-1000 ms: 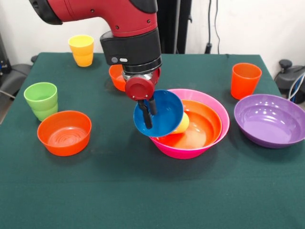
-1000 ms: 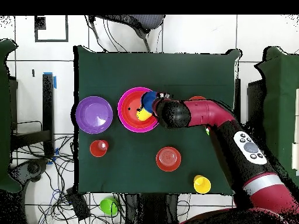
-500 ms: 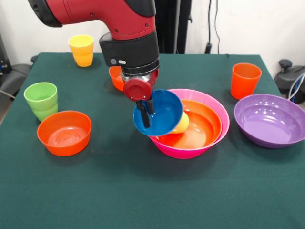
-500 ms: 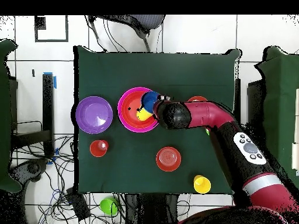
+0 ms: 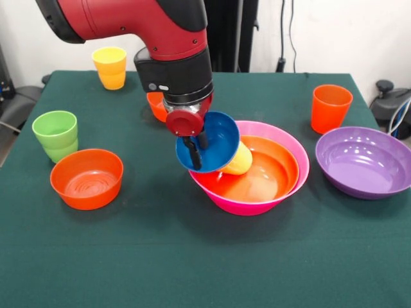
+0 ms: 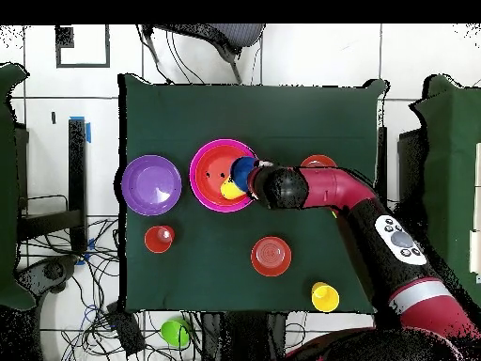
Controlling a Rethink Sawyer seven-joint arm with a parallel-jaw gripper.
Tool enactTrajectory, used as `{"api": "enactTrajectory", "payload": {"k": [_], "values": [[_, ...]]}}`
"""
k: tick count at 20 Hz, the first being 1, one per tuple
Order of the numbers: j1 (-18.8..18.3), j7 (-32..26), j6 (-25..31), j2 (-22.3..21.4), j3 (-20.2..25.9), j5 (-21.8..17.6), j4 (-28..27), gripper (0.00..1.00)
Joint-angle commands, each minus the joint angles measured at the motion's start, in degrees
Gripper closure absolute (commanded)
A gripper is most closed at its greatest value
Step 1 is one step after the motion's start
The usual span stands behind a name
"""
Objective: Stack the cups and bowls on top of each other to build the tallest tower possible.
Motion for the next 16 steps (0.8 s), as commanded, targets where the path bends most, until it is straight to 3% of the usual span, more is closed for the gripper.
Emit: {"api": "enactTrajectory", "payload": {"k": [1, 6, 16], "values": [[0.3, 4.5, 9.9, 4.7, -1.8, 1.5, 1.5, 0.0], [-2.4, 3.5, 7.6, 5.8, 0.8, 3.2, 3.2, 0.0], [-2.9, 3.5, 7.5, 6.1, 1.1, 4.8, 3.7, 0.0]]}}
